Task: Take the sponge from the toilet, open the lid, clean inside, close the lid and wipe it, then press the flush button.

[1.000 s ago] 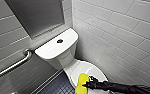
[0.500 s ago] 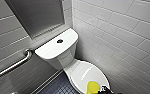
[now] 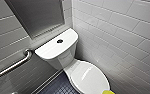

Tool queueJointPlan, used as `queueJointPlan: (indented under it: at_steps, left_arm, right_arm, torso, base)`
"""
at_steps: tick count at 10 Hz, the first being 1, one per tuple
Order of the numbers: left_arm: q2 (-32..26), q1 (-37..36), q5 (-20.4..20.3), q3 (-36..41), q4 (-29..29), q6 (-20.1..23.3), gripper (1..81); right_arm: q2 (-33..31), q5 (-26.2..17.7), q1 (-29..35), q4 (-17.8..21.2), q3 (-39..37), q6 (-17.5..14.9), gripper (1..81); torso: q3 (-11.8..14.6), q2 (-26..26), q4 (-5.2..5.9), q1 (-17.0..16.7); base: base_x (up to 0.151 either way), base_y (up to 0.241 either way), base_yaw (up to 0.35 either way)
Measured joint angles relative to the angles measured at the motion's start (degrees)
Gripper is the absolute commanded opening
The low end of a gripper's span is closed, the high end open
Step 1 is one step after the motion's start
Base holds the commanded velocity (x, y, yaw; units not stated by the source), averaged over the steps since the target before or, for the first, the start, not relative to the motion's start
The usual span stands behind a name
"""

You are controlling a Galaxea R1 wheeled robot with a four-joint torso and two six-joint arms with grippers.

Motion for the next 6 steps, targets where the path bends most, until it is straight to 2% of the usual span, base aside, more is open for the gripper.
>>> queueJointPlan:
  at_steps: [2, 5, 6]
  left_arm:
    - [0.0, 0.0, 0.0, 0.0, 0.0, 0.0, 81.1]
    - [-0.1, 0.0, -0.5, 0.0, 0.0, 0.0, 81.1]
    - [-0.1, -0.1, -1.4, 0.0, 0.0, 0.0, 81.1]
  right_arm:
    - [-4.6, 3.8, -5.8, 0.3, 1.0, 0.4, 1.0]
    - [-6.3, 6.2, -15.3, 0.3, -0.1, 0.4, 1.0]
    - [-6.2, 7.6, -19.8, 0.2, -2.7, 0.3, 1.0]
  torso:
    - [0.0, 0.0, 0.0, 0.0]
    - [0.0, 0.0, 0.0, 0.0]
    - [0.0, 0.0, 0.0, 0.0]
  base:
    - [0.0, 0.0, 0.0]
    - [0.0, 0.0, 0.0]
    - [0.0, 0.0, 0.0]
